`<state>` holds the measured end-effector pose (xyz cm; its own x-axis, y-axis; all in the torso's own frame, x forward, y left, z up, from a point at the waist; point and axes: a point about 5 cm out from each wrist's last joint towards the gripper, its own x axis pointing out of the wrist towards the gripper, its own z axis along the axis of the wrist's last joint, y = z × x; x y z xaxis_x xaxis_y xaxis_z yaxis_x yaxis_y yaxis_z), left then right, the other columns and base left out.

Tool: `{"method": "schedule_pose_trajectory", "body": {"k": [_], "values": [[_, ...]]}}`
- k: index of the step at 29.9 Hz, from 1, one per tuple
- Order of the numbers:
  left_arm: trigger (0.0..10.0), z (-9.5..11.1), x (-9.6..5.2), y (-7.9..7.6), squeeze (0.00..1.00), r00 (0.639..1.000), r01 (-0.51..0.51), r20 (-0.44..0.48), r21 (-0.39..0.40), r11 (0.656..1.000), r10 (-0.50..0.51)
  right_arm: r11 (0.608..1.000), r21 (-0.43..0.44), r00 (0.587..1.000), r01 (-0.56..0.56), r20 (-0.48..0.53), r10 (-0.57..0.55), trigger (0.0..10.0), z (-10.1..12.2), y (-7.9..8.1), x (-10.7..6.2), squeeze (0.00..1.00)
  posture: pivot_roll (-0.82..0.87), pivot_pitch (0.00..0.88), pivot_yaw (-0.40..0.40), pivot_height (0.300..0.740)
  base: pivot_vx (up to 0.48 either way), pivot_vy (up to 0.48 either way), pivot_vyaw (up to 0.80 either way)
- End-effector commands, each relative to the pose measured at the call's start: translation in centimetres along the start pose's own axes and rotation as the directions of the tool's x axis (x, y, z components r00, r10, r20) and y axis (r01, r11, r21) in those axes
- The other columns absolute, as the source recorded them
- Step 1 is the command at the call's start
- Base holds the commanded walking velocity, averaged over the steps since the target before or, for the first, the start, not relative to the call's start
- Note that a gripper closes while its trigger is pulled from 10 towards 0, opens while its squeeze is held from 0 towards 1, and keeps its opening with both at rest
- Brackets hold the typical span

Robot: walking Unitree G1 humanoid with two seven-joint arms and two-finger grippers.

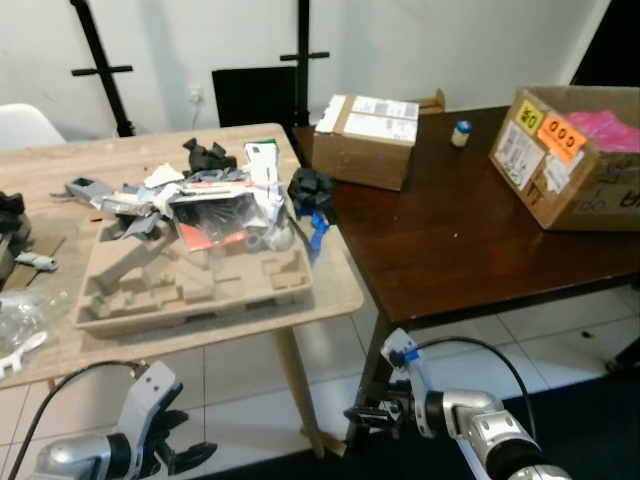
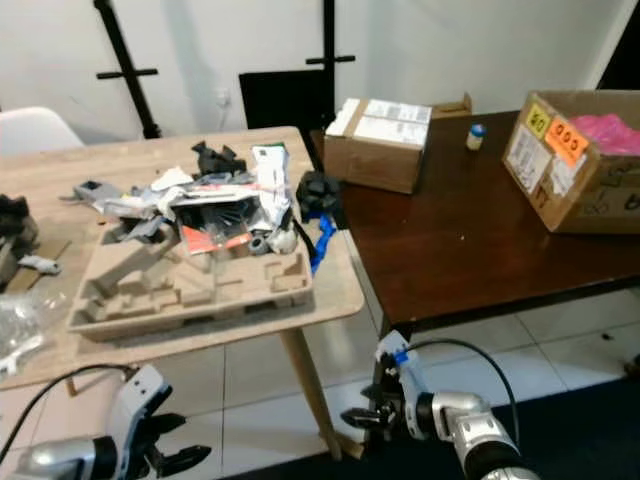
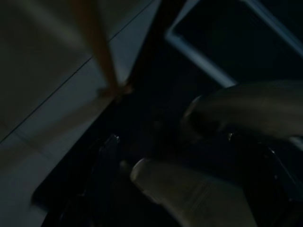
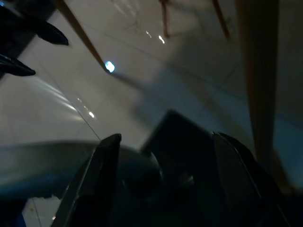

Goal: Picking trash to rubbish bin

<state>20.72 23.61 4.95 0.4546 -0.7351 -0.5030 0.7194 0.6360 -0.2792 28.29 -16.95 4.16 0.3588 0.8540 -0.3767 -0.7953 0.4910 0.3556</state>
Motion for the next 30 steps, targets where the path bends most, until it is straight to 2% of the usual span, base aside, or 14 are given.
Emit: {"method": "schedule_pose_trajectory", "body": {"k": [1,8,9,14,16,17,19,21,22,23,25,26,28,30], "values": [[10.0,3.4,-1.3,-0.7,0.0,0.995,0.043,0.088,0.047,0.998,-0.047,0.995,-0.053,0.992,-0.087,0.084,0.091,10.0,3.1,0.5,-0.6,0.0,-0.06,0.089,-0.004,0.74,0.0,0.0,0.0],[10.0,9.2,-2.8,-2.3,0.0,0.953,0.106,0.267,0.143,0.984,-0.142,0.964,-0.167,0.919,-0.207,0.306,0.251,10.0,10.0,2.3,-1.7,0.0,-0.06,0.087,-0.002,0.74,0.0,0.0,0.0],[10.0,9.2,-2.8,-2.3,0.0,0.953,0.106,0.267,0.143,0.984,-0.142,0.964,-0.167,0.919,-0.207,0.306,0.251,10.0,10.0,2.3,-1.7,0.0,-0.06,0.087,-0.002,0.74,0.0,0.0,0.0],[10.0,13.6,-3.5,-3.7,0.0,0.887,0.116,0.418,0.209,0.971,-0.196,0.951,-0.219,0.838,-0.218,0.457,0.298,10.0,13.9,3.3,-3.1,0.0,-0.06,0.083,-0.002,0.74,0.0,0.0,0.0],[10.0,15.0,-3.6,-3.5,0.0,0.856,0.068,0.488,0.218,0.974,-0.169,0.957,-0.227,0.821,-0.178,0.502,0.272,10.0,14.8,3.3,-3.4,0.0,-0.05,0.081,-0.003,0.74,0.0,0.0,0.0],[10.0,16.6,-3.5,-2.8,0.0,0.817,-0.046,0.569,0.23,0.972,-0.096,0.968,-0.224,0.807,-0.115,0.547,0.222,10.0,15.5,2.9,-3.6,0.0,-0.05,0.078,-0.002,0.74,0.0,0.0,0.0],[10.0,19.5,-2.8,-1.0,0.0,0.716,-0.253,0.692,0.139,0.957,0.089,0.983,-0.182,0.777,0.038,0.623,0.085,10.0,16.7,1.7,-3.9,0.0,-0.06,0.072,0.001,0.74,0.0,0.0,0.0],[10.0,21.0,-1.9,0.7,0.0,0.665,-0.391,0.702,0.036,0.92,0.255,0.983,-0.137,0.756,0.126,0.655,-0.005,10.0,17.3,1.0,-4.0,0.0,-0.06,0.065,-0.001,0.74,0.0,0.0,0.0],[10.0,21.0,-1.9,0.7,0.0,0.665,-0.391,0.702,0.036,0.92,0.255,0.983,-0.137,0.756,0.126,0.655,-0.005,10.0,17.3,1.0,-4.0,0.0,-0.06,0.065,-0.001,0.74,0.0,0.0,0.0],[10.0,21.5,-1.3,1.3,0.0,0.658,-0.46,0.68,0.023,0.887,0.323,0.979,-0.13,0.751,0.155,0.659,-0.032,10.0,17.5,0.9,-4.0,0.0,-0.06,0.069,-0.002,0.74,0.0,0.0,0.0],[10.0,21.7,-1.0,1.6,0.0,0.655,-0.499,0.666,0.024,0.866,0.358,0.978,-0.125,0.749,0.168,0.661,-0.044,10.0,17.6,0.9,-4.0,0.0,-0.06,0.069,-0.001,0.74,0.0,0.0,0.0],[10.0,22.9,0.1,1.6,0.0,0.64,-0.537,0.675,0.052,0.842,0.367,0.972,-0.106,0.733,0.208,0.676,-0.083,10.0,18.1,0.9,-4.0,0.0,-0.06,0.079,0.014,0.74,0.0,0.0,0.0],[10.0,23.3,0.4,1.4,0.0,0.635,-0.54,0.684,0.061,0.839,0.359,0.97,-0.096,0.725,0.224,0.682,-0.1,10.0,18.3,0.8,-3.9,0.0,-0.06,0.079,0.017,0.74,0.0,0.0,0.0],[10.0,24.0,1.1,1.0,0.0,0.641,-0.548,0.678,0.077,0.833,0.36,0.941,-0.078,0.72,0.329,0.666,-0.196,10.0,18.4,0.5,-3.5,0.0,-0.06,0.087,0.04,0.74,0.0,0.0,0.0]]}}
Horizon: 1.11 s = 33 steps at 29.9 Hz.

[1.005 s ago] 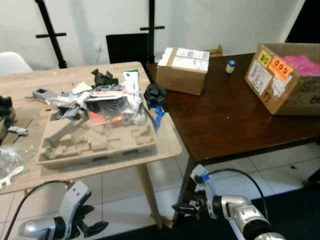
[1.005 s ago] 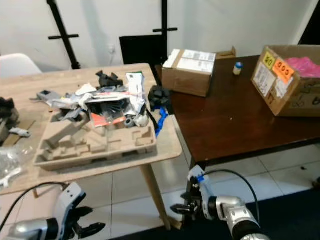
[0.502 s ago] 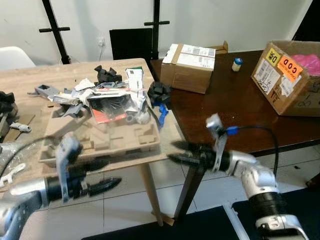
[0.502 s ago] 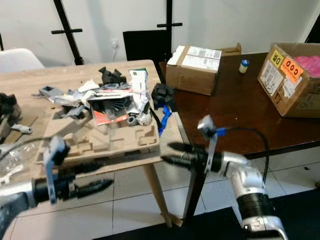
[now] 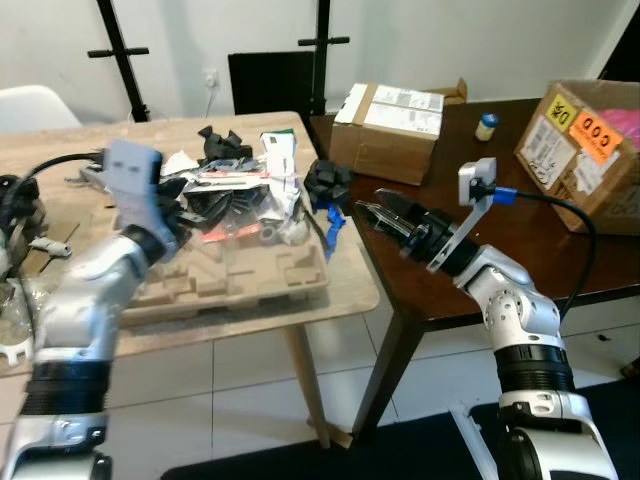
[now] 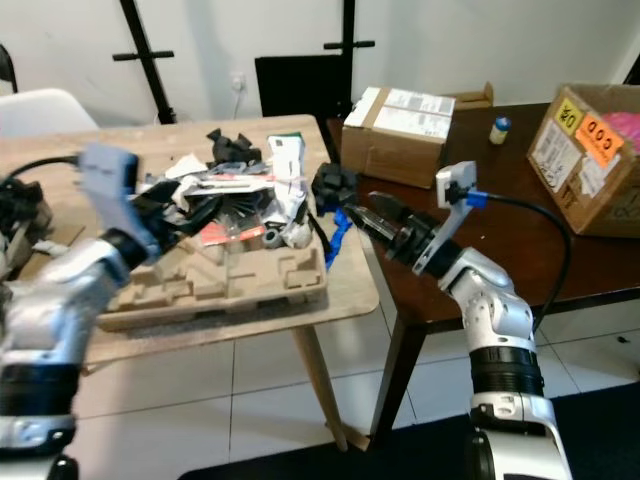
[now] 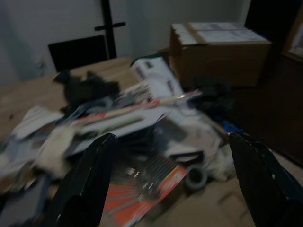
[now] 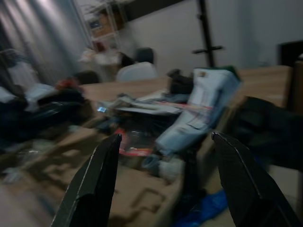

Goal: Picking trash to rubbish bin

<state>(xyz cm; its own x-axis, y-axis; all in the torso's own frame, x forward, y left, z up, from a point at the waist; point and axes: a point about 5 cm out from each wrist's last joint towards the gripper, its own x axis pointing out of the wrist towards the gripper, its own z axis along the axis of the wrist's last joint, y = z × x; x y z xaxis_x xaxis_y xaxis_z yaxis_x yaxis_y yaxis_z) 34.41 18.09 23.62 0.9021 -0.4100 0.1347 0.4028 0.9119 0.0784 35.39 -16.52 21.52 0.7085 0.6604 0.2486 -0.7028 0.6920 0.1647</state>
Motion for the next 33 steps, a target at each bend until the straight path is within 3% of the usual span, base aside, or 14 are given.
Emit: {"method": "schedule_pose_trajectory", "body": {"k": [1,5,9,13,17,21,23,28,33], "values": [[10.0,0.0,0.3,-0.3,0.0,1.0,-0.016,-0.012,0.032,0.999,0.016,0.997,-0.047,0.998,0.057,-0.021,-0.058,10.0,-0.3,-0.1,0.2,0.0,-0.06,0.088,0.042,0.74,0.0,0.0,0.0],[10.0,-0.4,0.9,0.0,0.0,0.995,-0.084,-0.045,0.042,0.996,0.086,0.985,-0.119,0.99,0.126,-0.055,-0.133,10.0,-1.0,-0.2,0.6,0.0,-0.06,0.081,0.057,0.74,0.0,0.0,0.0],[10.0,-0.6,1.3,0.4,0.0,0.989,-0.137,-0.042,0.072,0.988,0.141,0.976,-0.113,0.981,0.186,-0.029,-0.19,10.0,-1.1,-0.4,1.0,0.0,-0.05,0.069,0.044,0.74,0.0,0.0,0.0],[10.0,-1.4,0.7,1.1,0.0,0.983,-0.151,-0.085,0.127,0.98,0.163,0.97,-0.141,0.977,0.196,-0.051,-0.205,10.0,-1.8,0.1,1.7,0.0,-0.03,0.052,0.064,0.74,0.0,0.0,0.0],[10.0,-3.3,-0.2,2.3,0.0,0.959,-0.219,-0.153,0.127,0.967,0.237,0.965,-0.164,0.969,0.203,-0.111,-0.223,10.0,-3.6,0.7,2.5,0.0,-0.05,0.051,0.101,0.74,0.0,0.0,0.0],[10.0,-3.3,-0.3,2.7,0.0,0.953,-0.236,-0.162,0.139,0.962,0.257,0.966,-0.147,0.966,0.213,-0.114,-0.23,10.0,-3.7,0.9,2.7,0.0,-0.05,0.061,0.079,0.74,0.0,0.0,0.0],[10.0,-2.8,-0.1,3.4,0.0,0.944,-0.265,-0.155,0.175,0.948,0.292,0.971,-0.074,0.966,0.226,-0.113,-0.234,10.0,-4.0,0.8,3.1,0.0,0.0,0.072,0.046,0.74,0.0,0.0,0.0],[10.0,-1.6,0.2,3.7,0.0,0.944,-0.28,-0.126,0.174,0.944,0.304,0.96,-0.123,0.951,0.253,-0.153,-0.27,10.0,-4.5,0.4,2.8,0.0,-0.03,0.055,0.076,0.74,0.0,0.0,0.0],[10.0,-2.5,1.1,2.6,0.0,0.952,-0.226,-0.158,0.211,0.951,0.262,0.933,-0.159,0.93,0.322,-0.132,-0.344,10.0,-3.9,-1.0,1.2,0.0,-0.03,0.057,0.087,0.74,0.0,0.0,0.0]]}}
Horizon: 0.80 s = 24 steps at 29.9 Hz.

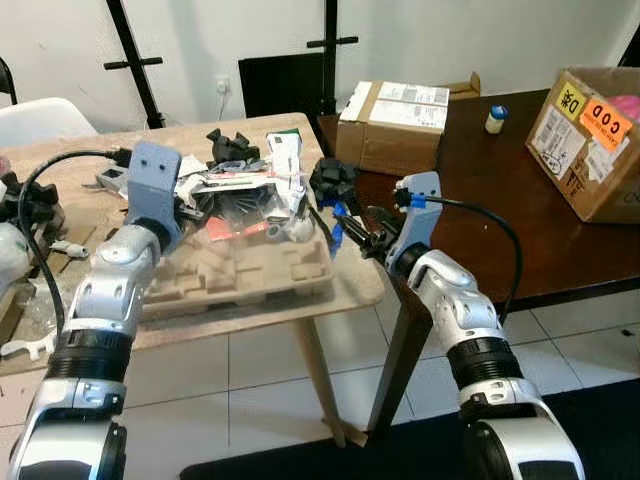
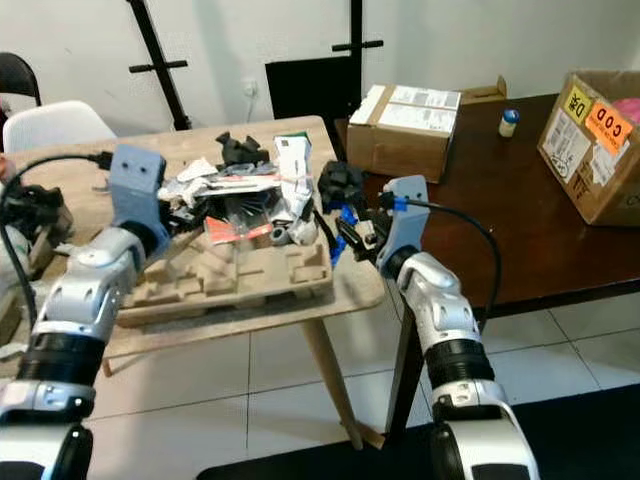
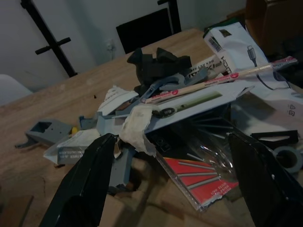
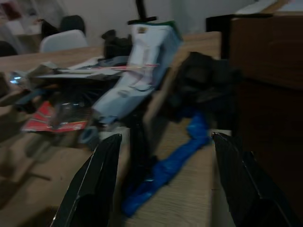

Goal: Picking trash to rubbish bin

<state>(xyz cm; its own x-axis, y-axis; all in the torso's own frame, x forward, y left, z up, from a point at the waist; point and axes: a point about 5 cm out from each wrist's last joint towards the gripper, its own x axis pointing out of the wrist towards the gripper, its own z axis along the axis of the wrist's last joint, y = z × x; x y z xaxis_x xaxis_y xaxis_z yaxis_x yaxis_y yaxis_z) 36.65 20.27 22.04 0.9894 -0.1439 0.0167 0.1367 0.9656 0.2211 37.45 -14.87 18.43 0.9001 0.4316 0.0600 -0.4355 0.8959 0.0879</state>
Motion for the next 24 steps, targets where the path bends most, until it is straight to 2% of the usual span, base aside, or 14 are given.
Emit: {"method": "schedule_pose_trajectory", "body": {"k": [1,3,7,12,19,24], "values": [[10.0,-0.4,0.3,-0.6,0.0,0.999,0.025,-0.022,0.043,0.999,-0.024,1.0,-0.011,1.0,0.027,-0.01,-0.027,10.0,-0.3,-0.5,-0.5,0.0,-0.03,0.057,0.087,0.74,0.0,0.0,0.0],[10.0,-0.2,0.6,-1.4,0.0,0.999,0.043,-0.024,0.076,0.996,-0.041,0.999,-0.003,0.999,0.046,-0.01,-0.046,10.0,-0.2,-1.2,-1.0,0.0,-0.03,0.078,0.085,0.74,0.0,0.0,0.0],[10.0,-0.6,1.0,-1.4,0.0,0.998,0.038,-0.056,0.097,0.995,-0.032,0.997,-0.003,0.996,0.083,-0.031,-0.083,10.0,-0.4,-1.6,-1.1,0.0,-0.05,0.107,0.083,0.74,0.0,0.0,0.0],[10.0,-0.8,1.0,-1.2,0.0,0.997,0.044,-0.069,0.111,0.993,-0.037,0.998,0.004,0.998,0.059,-0.038,-0.059,10.0,-0.9,-0.8,-0.9,0.0,-0.05,0.074,0.057,0.74,0.0,0.0,0.0],[10.0,-1.4,0.8,-1.2,0.0,0.996,0.016,-0.089,0.07,0.997,-0.01,1.0,-0.019,0.997,0.02,-0.076,-0.021,10.0,-1.6,-0.3,-0.7,0.0,-0.05,0.062,0.045,0.74,0.0,0.0,0.0],[10.0,-1.6,0.7,-1.3,0.0,0.995,0.02,-0.103,0.108,0.994,-0.009,0.999,-0.038,0.995,-0.007,-0.095,0.004,10.0,-1.7,-0.1,-0.5,0.0,-0.03,0.056,0.04,0.74,0.0,0.0,0.0]]}}
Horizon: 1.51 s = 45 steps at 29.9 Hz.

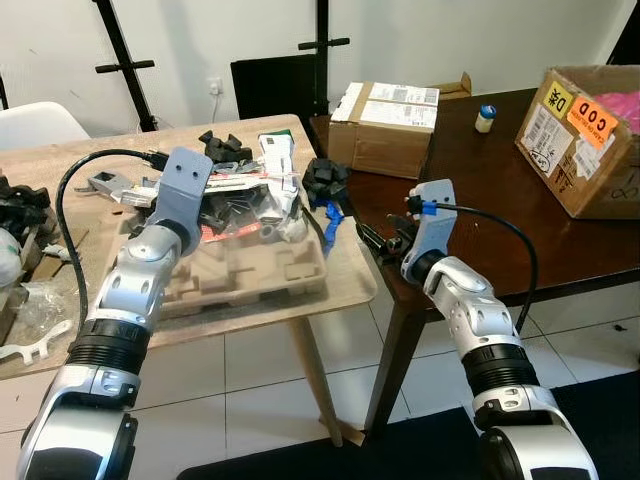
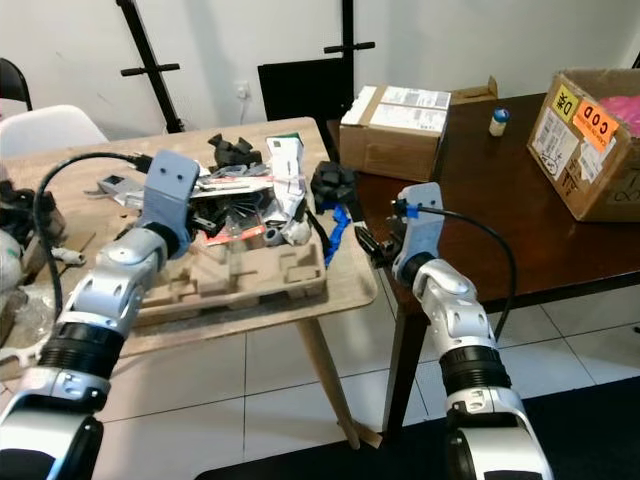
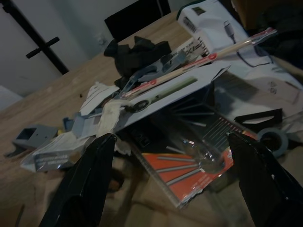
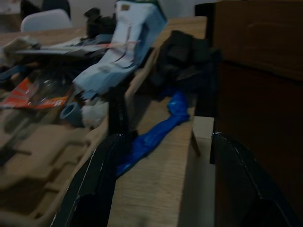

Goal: Picking trash to rubbish bin

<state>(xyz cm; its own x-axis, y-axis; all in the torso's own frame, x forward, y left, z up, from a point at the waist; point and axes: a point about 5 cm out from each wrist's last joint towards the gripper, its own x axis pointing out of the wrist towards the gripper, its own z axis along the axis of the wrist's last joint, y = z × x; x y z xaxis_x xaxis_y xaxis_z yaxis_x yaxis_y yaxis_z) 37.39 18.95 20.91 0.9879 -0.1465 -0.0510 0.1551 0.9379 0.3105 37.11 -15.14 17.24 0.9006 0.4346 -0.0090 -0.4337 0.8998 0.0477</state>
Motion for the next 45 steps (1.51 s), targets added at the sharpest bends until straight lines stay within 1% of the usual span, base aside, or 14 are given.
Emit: {"method": "schedule_pose_trajectory", "body": {"k": [1,2,6,14,20,21,24,26,30,31,35,37,40,45], "values": [[10.0,-0.8,-0.1,0.1,0.0,0.999,-0.005,-0.038,0.016,1.0,0.005,1.0,0.002,1.0,-0.008,-0.026,0.009,10.0,-0.6,0.2,0.1,0.0,-0.03,0.056,0.04,0.74,0.0,0.0,0.0],[10.0,-1.0,-0.1,-0.1,0.0,0.999,0.007,-0.043,0.041,0.999,-0.005,1.0,0.001,0.999,-0.01,-0.03,0.01,10.0,-0.7,0.3,0.1,0.0,-0.03,0.054,0.039,0.74,0.0,0.0,0.0],[10.0,-0.9,-0.1,-0.2,0.0,0.999,0.009,-0.041,0.044,0.999,-0.008,1.0,0.006,0.999,-0.013,-0.033,0.014,10.0,-0.8,0.4,0.1,0.0,-0.02,0.052,0.038,0.74,0.0,0.0,0.0],[10.0,-1.2,-0.2,-0.7,0.0,0.998,0.023,-0.065,0.023,0.999,-0.021,1.0,0.009,0.999,-0.02,-0.027,0.02,10.0,-0.6,0.6,0.3,0.0,-0.02,0.056,0.04,0.74,0.0,0.0,0.0],[10.0,-1.4,-0.2,-1.0,0.0,0.997,0.02,-0.068,0.01,1.0,-0.019,1.0,0.009,0.999,-0.017,-0.038,0.017,10.0,-1.0,0.6,0.2,0.0,-0.02,0.063,0.035,0.74,0.0,0.0,0.0],[10.0,-1.5,-0.3,-1.0,0.0,0.997,0.016,-0.074,0.005,1.0,-0.016,1.0,0.01,0.999,-0.021,-0.039,0.021,10.0,-1.0,0.7,0.2,0.0,-0.02,0.064,0.036,0.74,0.0,0.0,0.0],[10.0,-2.1,-0.2,-0.9,0.0,0.992,-0.012,-0.13,-0.051,0.999,0.005,1.0,0.009,0.999,-0.027,-0.04,0.027,10.0,-1.0,0.7,0.1,0.0,-0.02,0.064,0.033,0.74,0.0,0.0,0.0],[10.0,-2.3,0.0,-0.9,0.0,0.989,-0.017,-0.146,-0.064,0.998,0.008,1.0,0.008,0.999,-0.028,-0.04,0.028,10.0,-1.0,0.7,0.2,0.0,-0.02,0.066,0.033,0.74,0.0,0.0,0.0],[10.0,-2.4,0.2,-0.9,0.0,0.988,-0.017,-0.154,-0.073,0.997,0.006,1.0,0.008,0.999,-0.028,-0.04,0.028,10.0,-0.9,0.7,0.2,0.0,-0.02,0.068,0.031,0.74,0.0,0.0,0.0],[10.0,-2.3,0.7,-1.1,0.0,0.989,-0.025,-0.149,-0.073,0.997,0.014,0.999,0.002,0.999,-0.032,-0.035,0.032,10.0,-0.7,0.8,0.4,0.0,-0.02,0.07,0.033,0.74,0.0,0.0,0.0],[10.0,-1.9,1.1,-1.1,0.0,0.991,-0.025,-0.13,-0.072,0.997,0.016,0.999,-0.003,0.999,-0.034,-0.034,0.034,10.0,-0.6,0.9,0.6,0.0,-0.02,0.071,0.036,0.74,0.0,0.0,0.0],[10.0,-1.9,1.2,-1.4,0.0,0.991,-0.007,-0.131,-0.089,0.996,-0.004,0.999,-0.004,0.999,-0.033,-0.033,0.033,10.0,-0.6,1.0,0.6,0.0,-0.03,0.074,0.043,0.74,0.0,0.0,0.0],[10.0,-1.9,1.2,-1.5,0.0,0.99,-0.001,-0.141,-0.113,0.994,-0.014,1.0,0.0,0.999,-0.03,-0.03,0.03,10.0,-0.6,1.1,0.6,0.0,-0.03,0.075,0.043,0.74,0.0,0.0,0.0],[10.0,-2.5,1.4,-1.9,0.0,0.985,0.0,-0.174,-0.105,0.994,-0.019,1.0,-0.001,0.999,-0.028,-0.035,0.028,10.0,-0.7,1.0,0.4,0.0,-0.04,0.077,0.043,0.74,0.0,0.0,0.0]]}}
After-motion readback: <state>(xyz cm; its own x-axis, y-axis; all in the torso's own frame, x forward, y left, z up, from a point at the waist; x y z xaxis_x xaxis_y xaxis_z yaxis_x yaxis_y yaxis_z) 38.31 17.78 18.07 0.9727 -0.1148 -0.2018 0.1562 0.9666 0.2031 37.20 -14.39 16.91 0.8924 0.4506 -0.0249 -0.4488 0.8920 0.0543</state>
